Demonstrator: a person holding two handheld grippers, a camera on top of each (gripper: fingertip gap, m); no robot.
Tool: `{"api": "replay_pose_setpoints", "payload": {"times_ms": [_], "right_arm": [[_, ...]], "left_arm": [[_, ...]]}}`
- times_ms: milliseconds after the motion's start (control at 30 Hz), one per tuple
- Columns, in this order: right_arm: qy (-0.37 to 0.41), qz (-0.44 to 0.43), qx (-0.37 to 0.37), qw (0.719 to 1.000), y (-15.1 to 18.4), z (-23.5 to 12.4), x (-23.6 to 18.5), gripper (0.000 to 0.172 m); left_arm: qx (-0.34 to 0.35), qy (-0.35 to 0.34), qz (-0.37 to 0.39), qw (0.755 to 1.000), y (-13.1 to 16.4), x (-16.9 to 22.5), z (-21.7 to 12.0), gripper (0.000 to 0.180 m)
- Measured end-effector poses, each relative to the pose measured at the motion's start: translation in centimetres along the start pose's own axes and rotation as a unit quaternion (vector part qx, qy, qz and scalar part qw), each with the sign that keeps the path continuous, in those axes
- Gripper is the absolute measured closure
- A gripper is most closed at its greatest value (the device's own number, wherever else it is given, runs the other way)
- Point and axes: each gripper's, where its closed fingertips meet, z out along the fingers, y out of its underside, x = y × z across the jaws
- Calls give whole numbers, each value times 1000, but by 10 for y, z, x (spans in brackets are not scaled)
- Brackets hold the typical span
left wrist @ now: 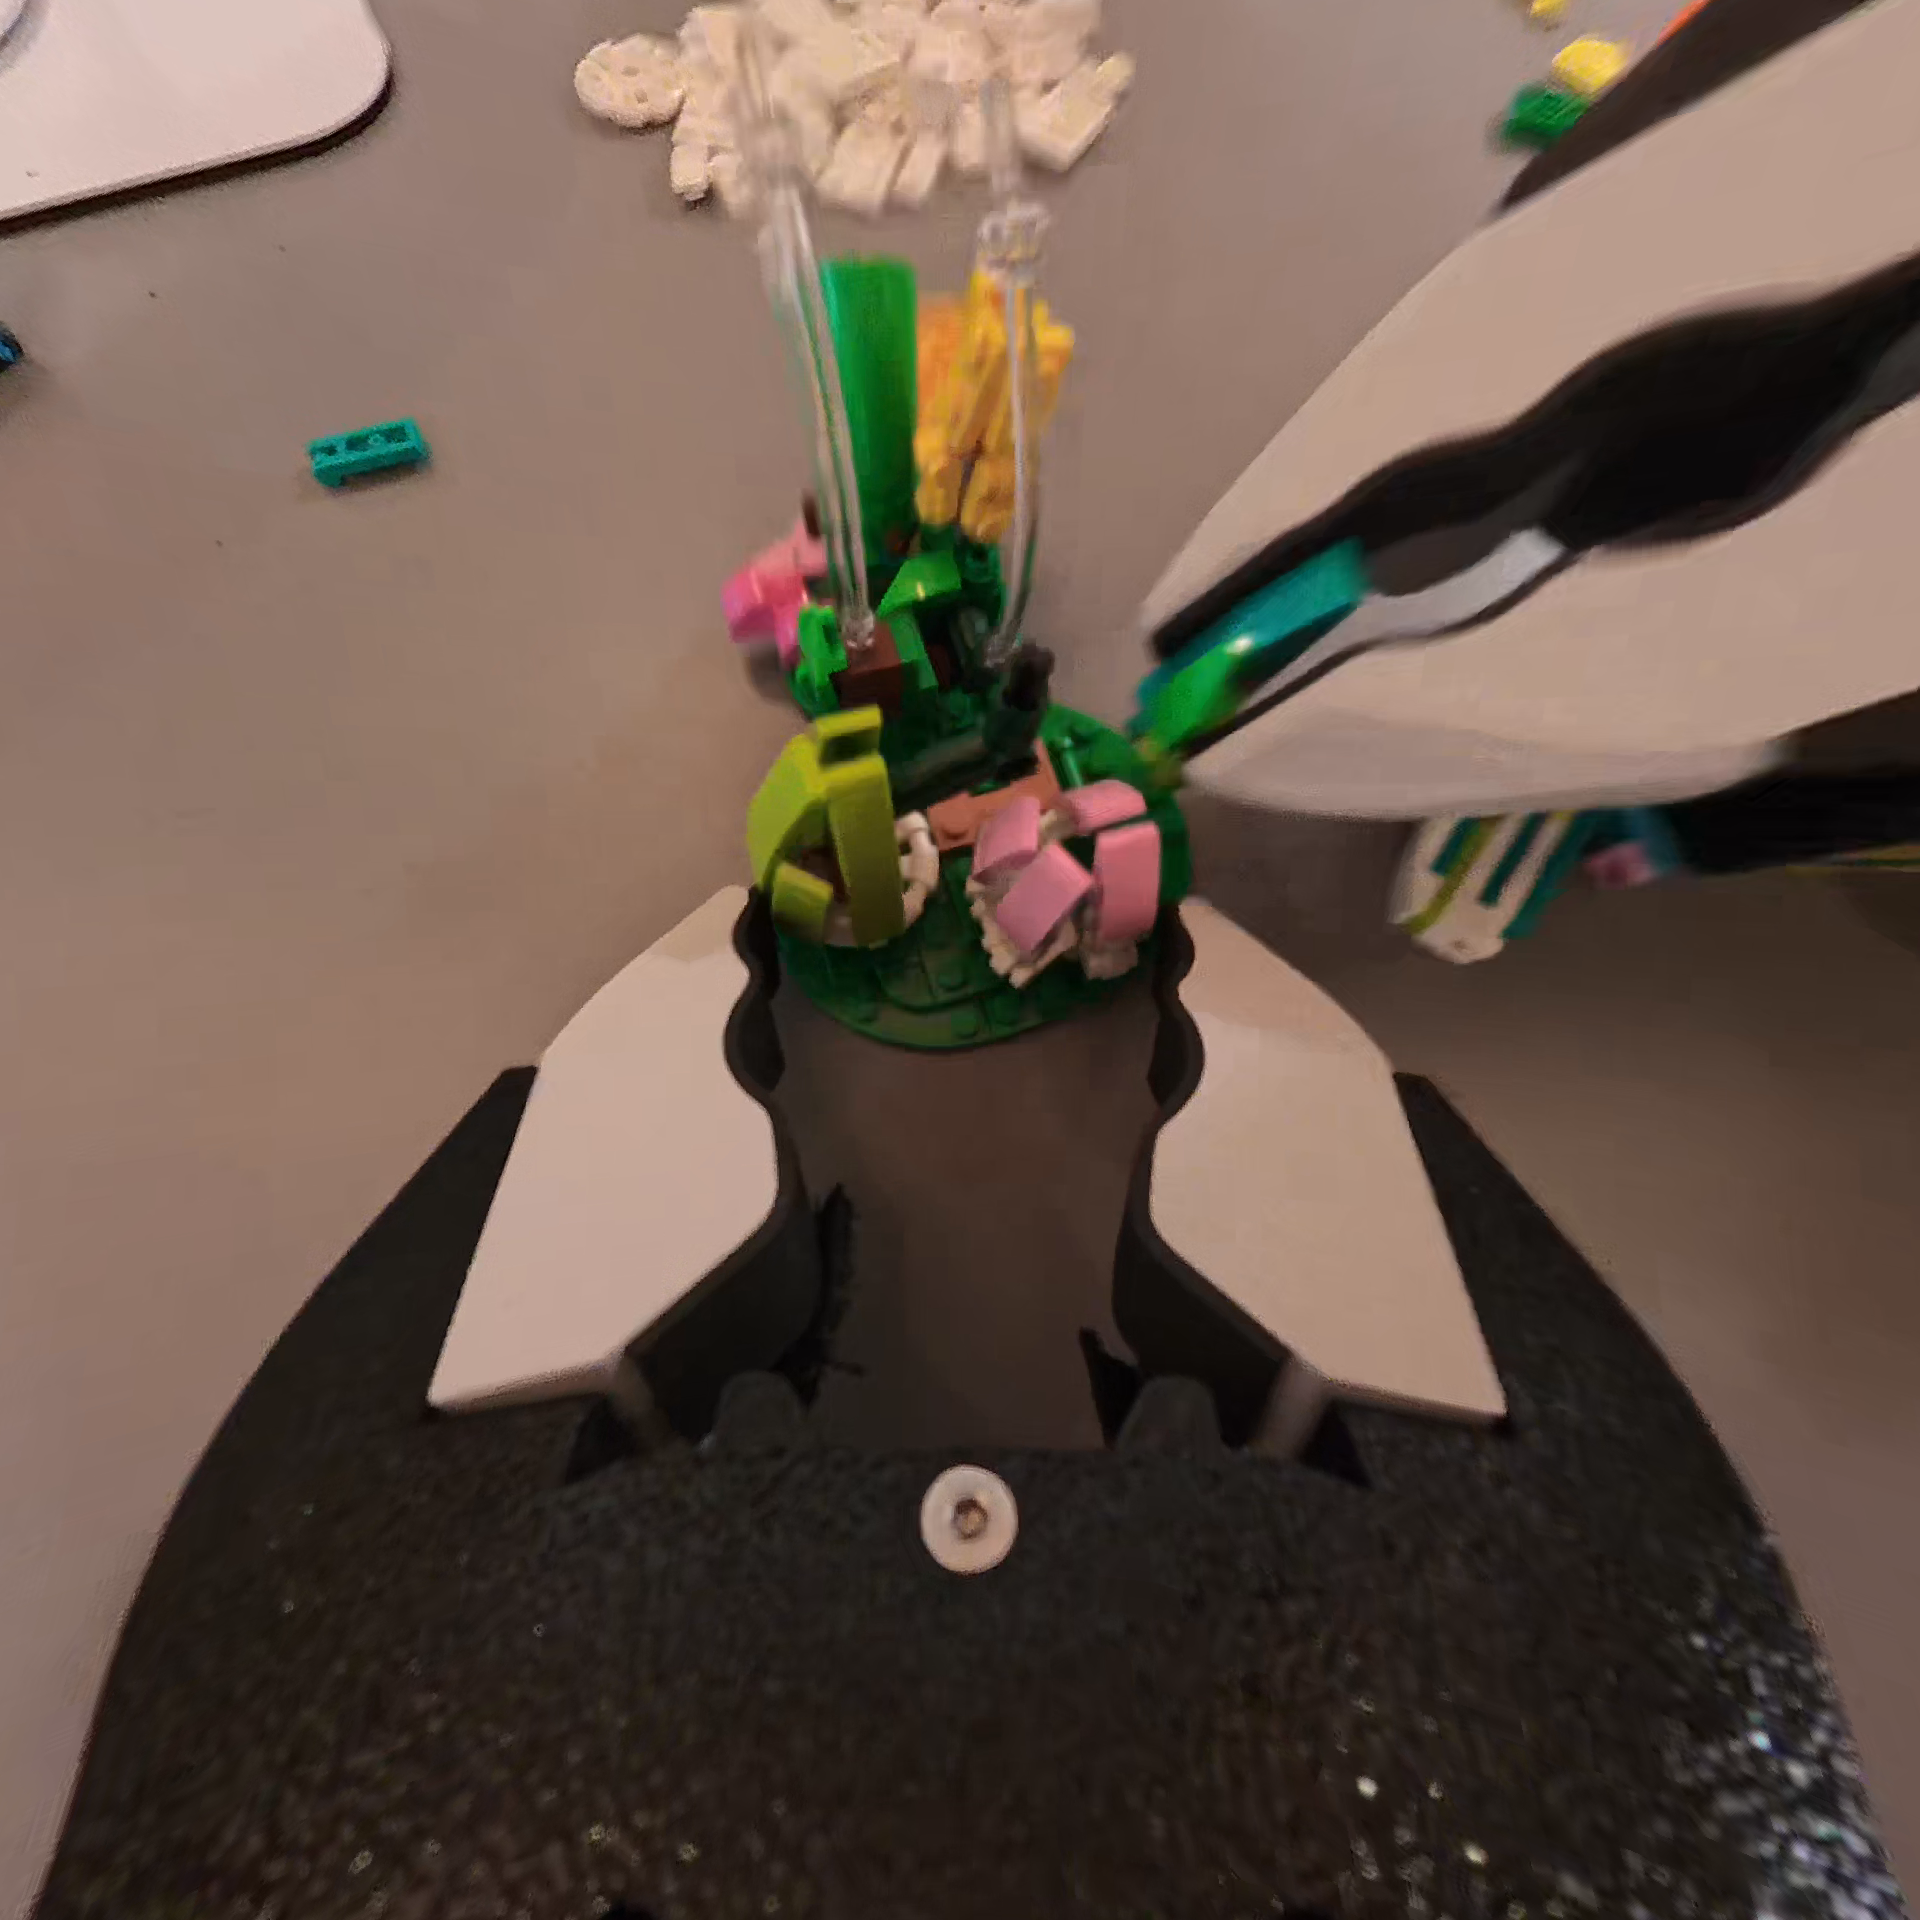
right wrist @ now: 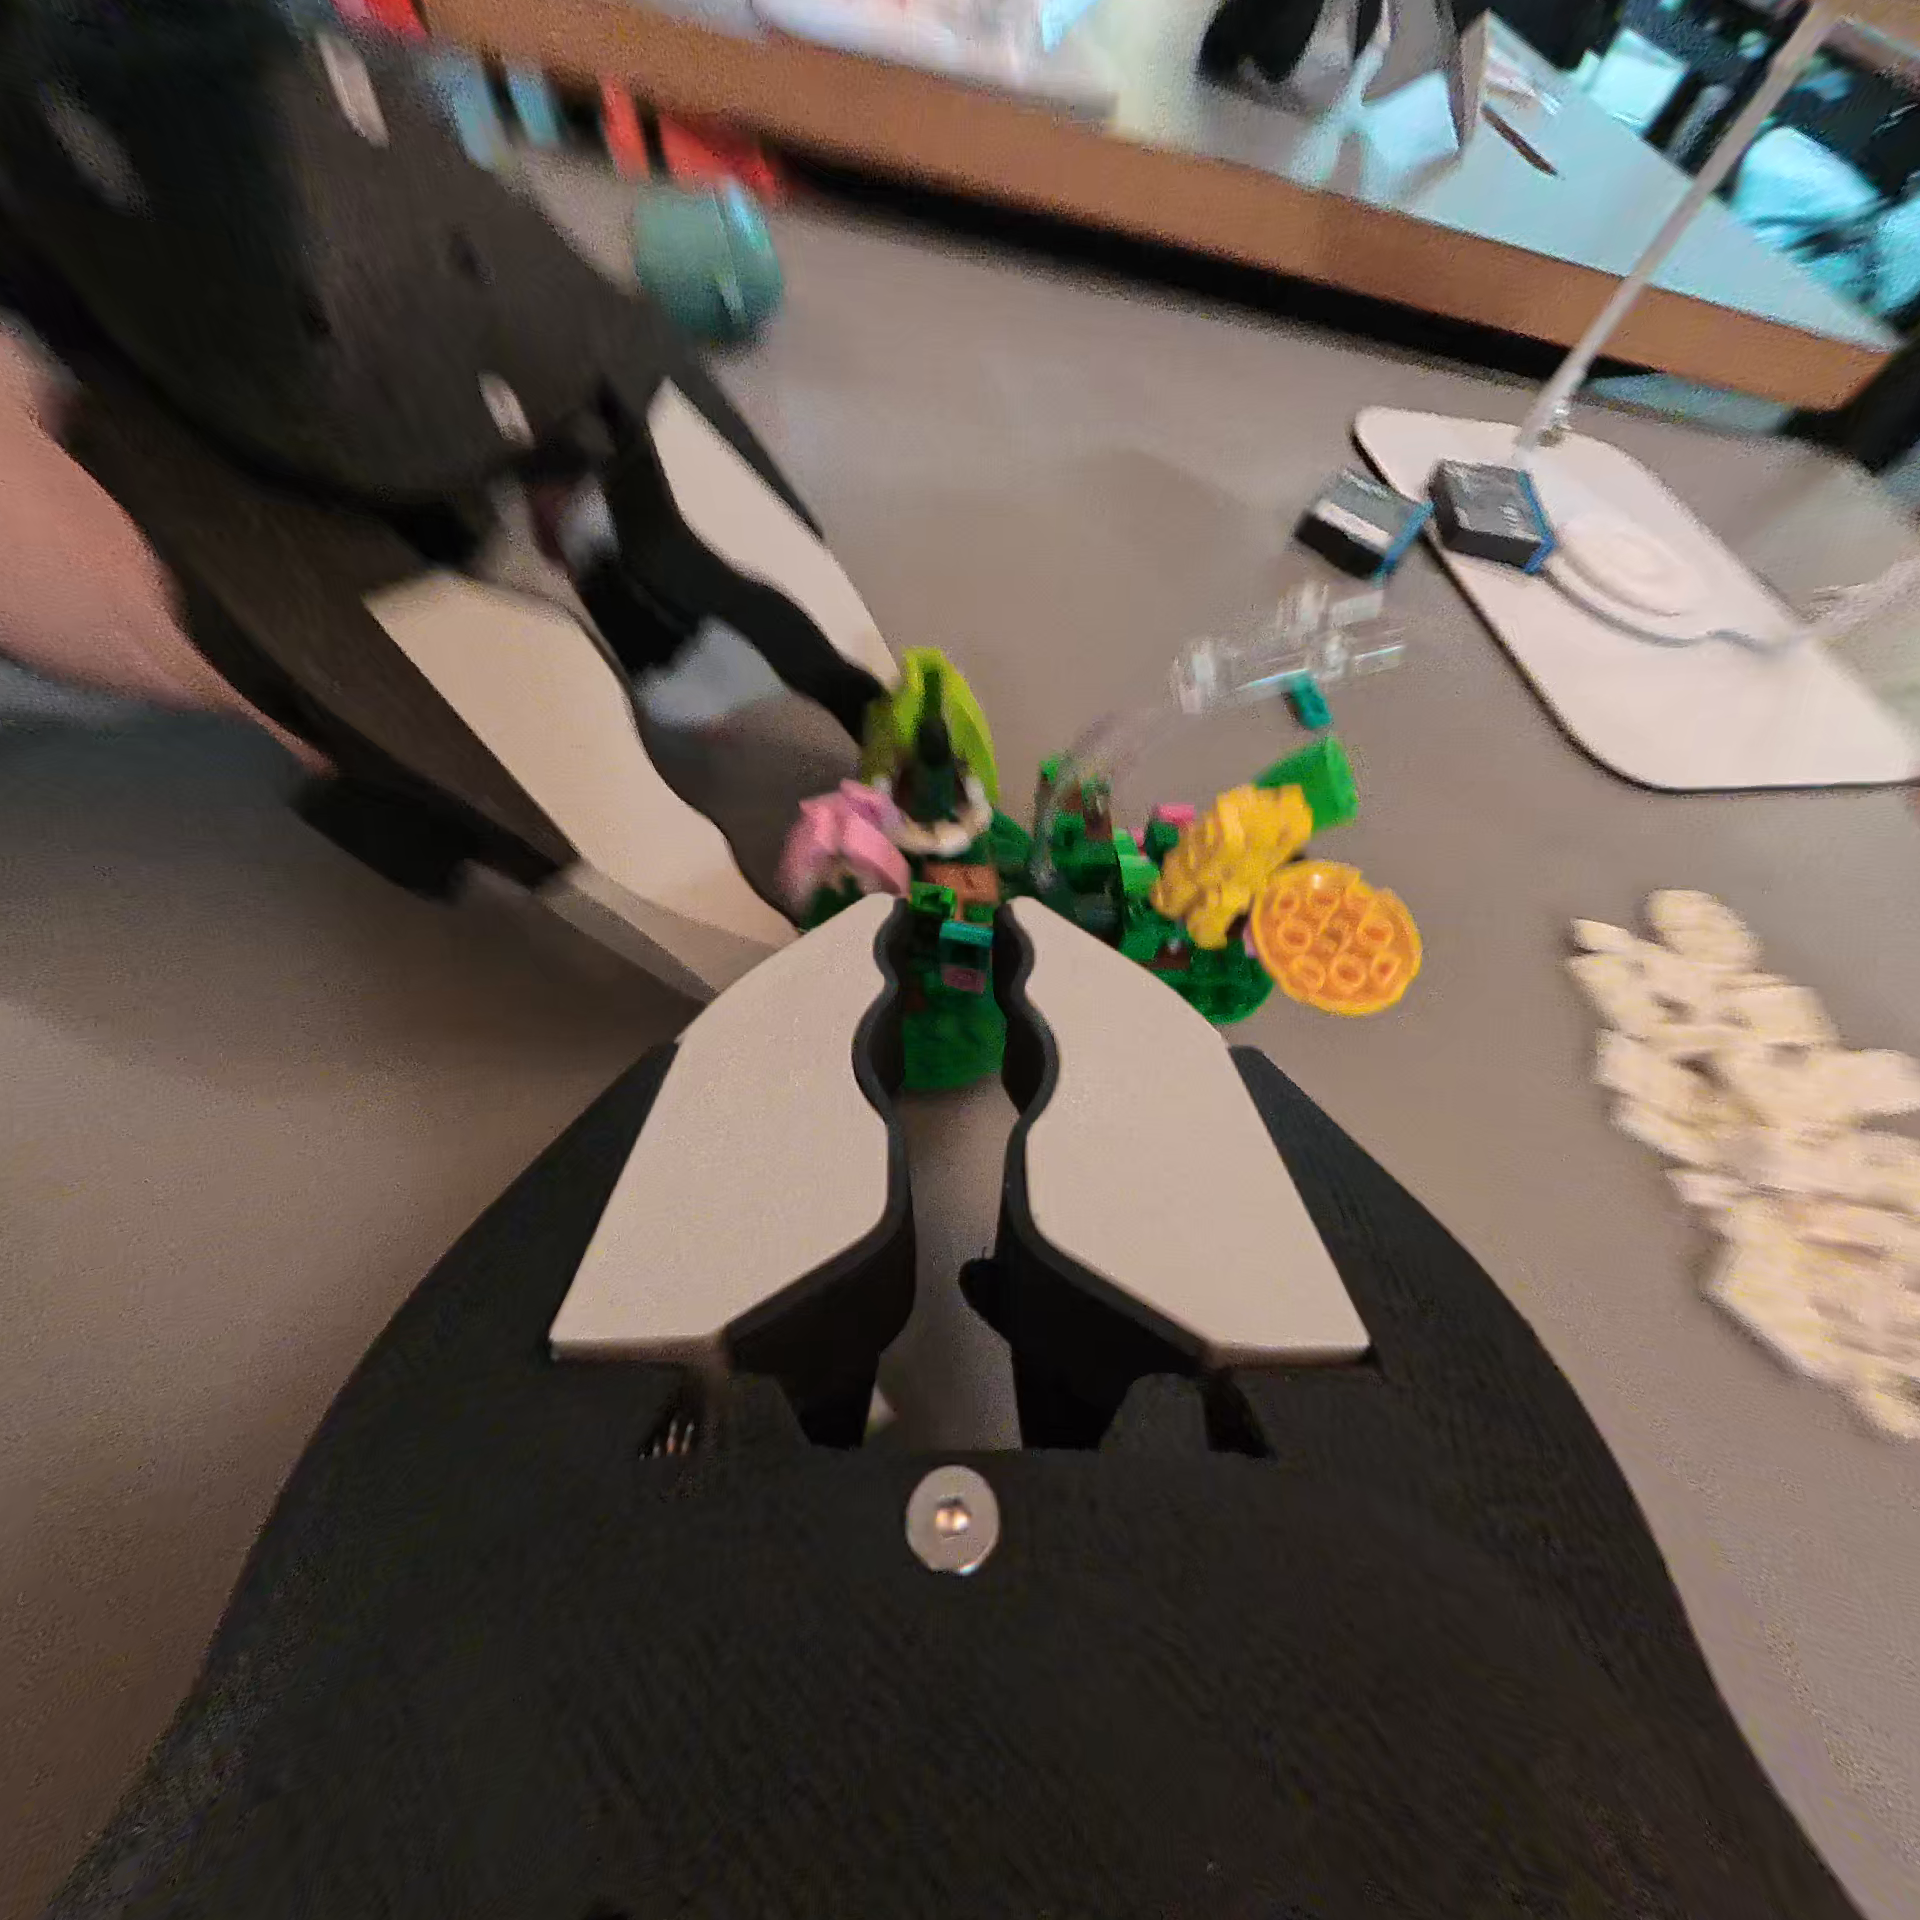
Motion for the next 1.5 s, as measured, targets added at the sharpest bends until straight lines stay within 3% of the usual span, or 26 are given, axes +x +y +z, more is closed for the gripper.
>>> {"api": "replay_pose_setpoints", "payload": {"times_ms": [33,167,267,400,567,733,833,933,1033,1167,1333,1500], "right_arm": [[-32,60,29,997,-10,-4,-3,159],[-62,138,41,988,-12,-9,5,159],[-135,198,79,968,-20,-18,-2,158],[-214,258,157,929,-42,-43,2,158],[-264,294,201,896,-55,-66,4,158],[-281,301,213,886,-59,-78,-13,158],[-274,298,212,889,-56,-86,-23,158],[-241,282,215,903,-49,-97,-28,158],[-147,211,204,945,-31,-110,-25,145],[-67,112,144,981,-5,-130,-32,144],[-35,28,113,993,11,-144,-44,155],[-71,33,106,991,13,-145,-53,164]], "left_arm": [[1,-6,3,1000,0,-2,0,110],[0,-4,2,1000,0,-2,0,110],[5,-5,17,1000,-1,-1,-4,108],[96,-20,61,993,-35,6,-31,116],[258,12,148,955,-82,52,-70,133],[307,-12,226,924,-86,83,-70,143],[341,-37,256,904,-90,97,-75,168],[340,-30,271,900,-87,109,-72,169],[307,78,215,924,-79,127,-62,170],[261,215,152,929,-67,147,-56,170],[220,301,135,918,-54,165,-53,171],[210,349,111,907,-51,175,-55,171]]}}
